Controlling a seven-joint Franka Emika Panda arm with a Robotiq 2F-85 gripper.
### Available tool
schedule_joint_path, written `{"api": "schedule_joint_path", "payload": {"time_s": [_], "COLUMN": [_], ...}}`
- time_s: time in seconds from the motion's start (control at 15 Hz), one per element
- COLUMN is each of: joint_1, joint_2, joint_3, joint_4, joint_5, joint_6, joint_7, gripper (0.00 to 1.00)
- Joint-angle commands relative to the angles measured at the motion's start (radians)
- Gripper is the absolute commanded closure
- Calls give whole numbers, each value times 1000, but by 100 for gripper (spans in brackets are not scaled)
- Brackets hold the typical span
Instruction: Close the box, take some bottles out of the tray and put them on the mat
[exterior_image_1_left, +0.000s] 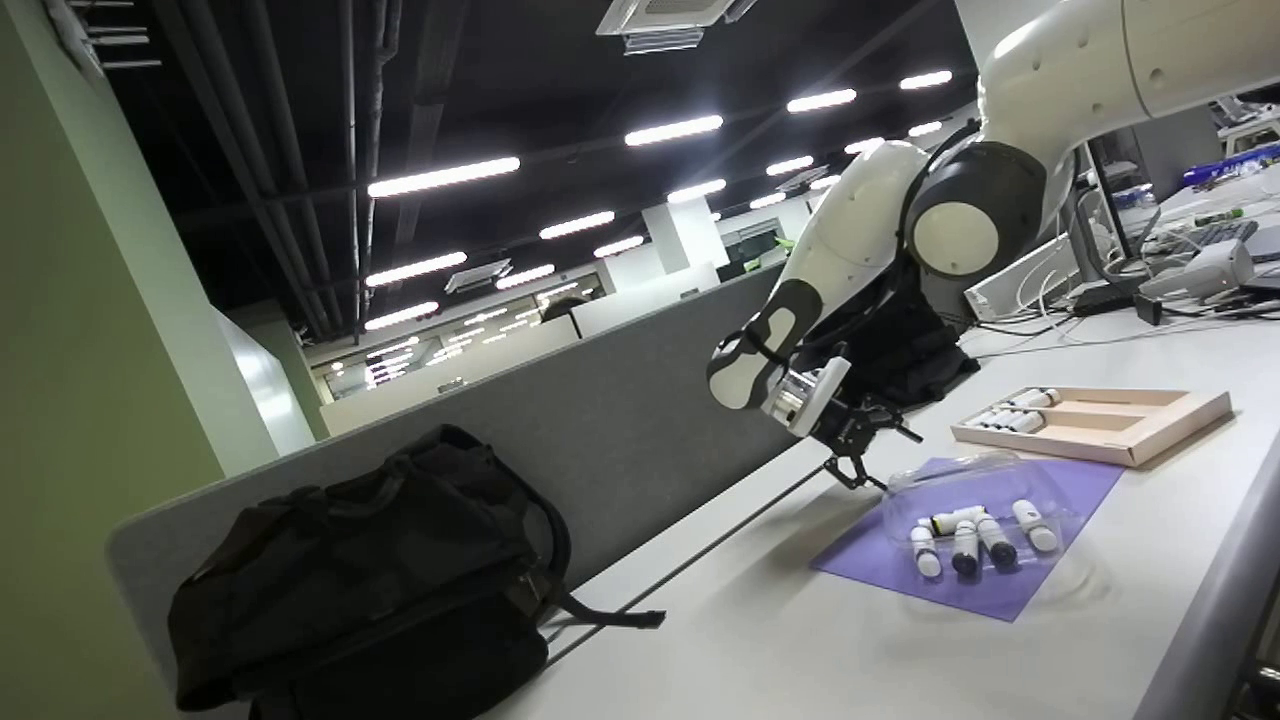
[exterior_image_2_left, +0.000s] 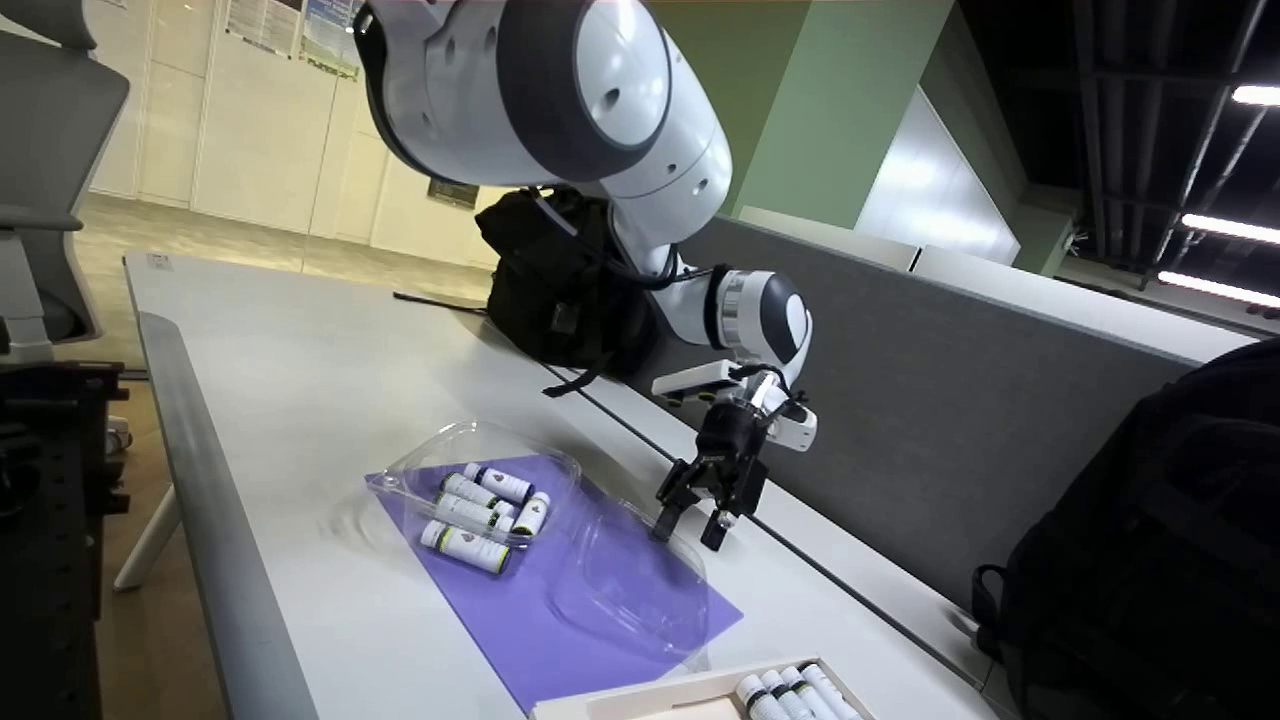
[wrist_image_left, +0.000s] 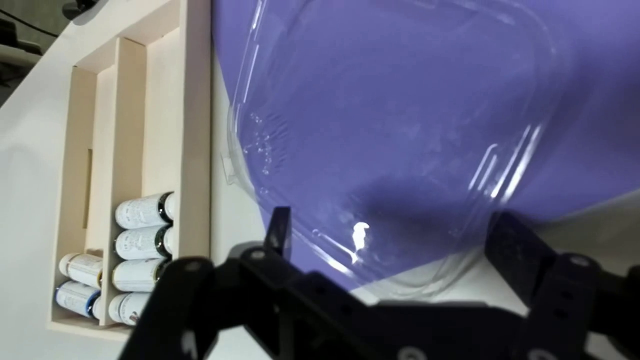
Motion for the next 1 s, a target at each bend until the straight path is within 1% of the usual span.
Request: {"api": "schedule_joint_path", "payload": {"time_s": [0.0,0.07,0.13,0.53,0.6,0.67,0.93], "joint_1": [10,0,12,16,6,11,7], "joint_2": [34,54,36,51,53,24,35], "joint_3": [-29,-13,-35,-48,-23,-20,-24], "joint_4": [74,116,81,89,101,54,106], "joint_5": [-18,-41,-31,-40,-68,-80,-110], "joint_6": [-81,-113,-107,-144,-161,-161,-231], "joint_7": [44,47,45,42,47,50,43], "gripper": [0,0,0,0,0,0,0]}}
